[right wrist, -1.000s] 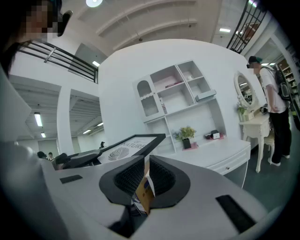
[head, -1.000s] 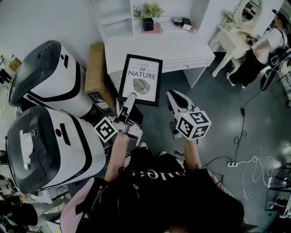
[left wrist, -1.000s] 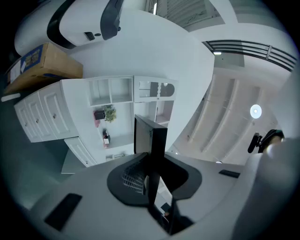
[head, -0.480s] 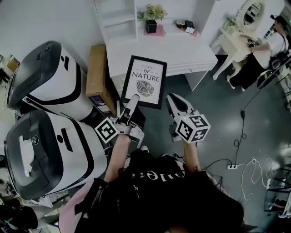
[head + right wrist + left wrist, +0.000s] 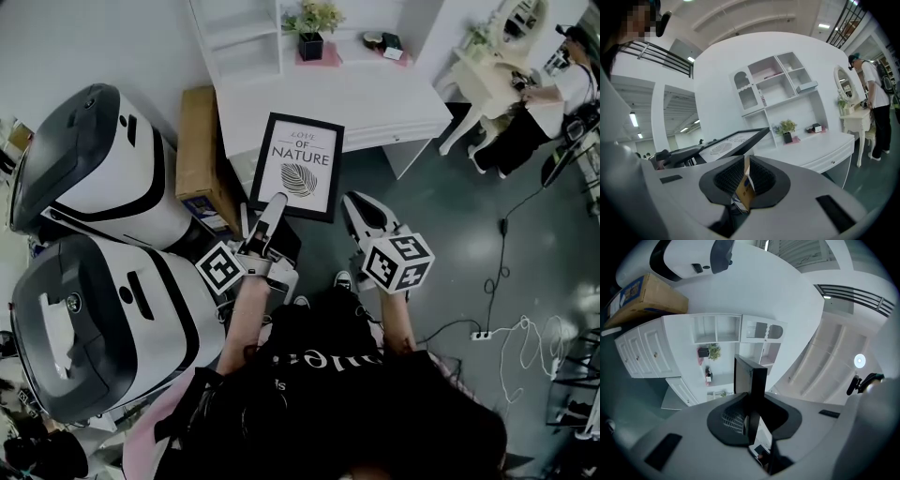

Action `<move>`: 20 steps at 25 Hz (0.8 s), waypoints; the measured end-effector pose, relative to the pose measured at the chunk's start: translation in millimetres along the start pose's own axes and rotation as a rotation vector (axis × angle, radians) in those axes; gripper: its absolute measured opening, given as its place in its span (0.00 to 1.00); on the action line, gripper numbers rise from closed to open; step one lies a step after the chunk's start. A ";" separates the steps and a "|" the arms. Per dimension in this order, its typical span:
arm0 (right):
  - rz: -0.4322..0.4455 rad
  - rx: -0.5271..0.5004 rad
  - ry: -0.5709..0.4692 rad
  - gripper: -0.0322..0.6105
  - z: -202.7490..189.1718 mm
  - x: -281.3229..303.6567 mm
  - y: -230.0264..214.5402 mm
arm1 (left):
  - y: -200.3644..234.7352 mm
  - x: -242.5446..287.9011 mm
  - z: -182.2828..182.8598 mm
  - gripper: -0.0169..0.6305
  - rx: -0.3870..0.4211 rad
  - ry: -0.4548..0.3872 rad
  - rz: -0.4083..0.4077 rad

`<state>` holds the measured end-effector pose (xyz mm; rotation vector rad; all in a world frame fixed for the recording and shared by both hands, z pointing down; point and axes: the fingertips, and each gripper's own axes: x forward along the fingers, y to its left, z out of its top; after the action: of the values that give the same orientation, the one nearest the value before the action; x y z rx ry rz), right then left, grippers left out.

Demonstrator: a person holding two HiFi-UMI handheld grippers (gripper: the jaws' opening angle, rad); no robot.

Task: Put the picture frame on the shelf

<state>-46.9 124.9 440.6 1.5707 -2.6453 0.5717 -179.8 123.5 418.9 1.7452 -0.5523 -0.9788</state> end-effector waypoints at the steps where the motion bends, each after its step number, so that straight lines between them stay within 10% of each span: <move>1: 0.000 0.003 0.000 0.15 0.5 2.9 -2.7 | 2.6 2.9 1.7 0.14 -0.001 -0.001 0.002; 20: 0.037 0.058 -0.005 0.15 76.1 96.0 -185.9 | 77.1 195.7 8.0 0.14 0.001 -0.042 0.031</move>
<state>76.8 -60.2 444.5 1.5419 -2.6906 0.6528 -69.6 -55.8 419.2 1.7150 -0.6053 -0.9954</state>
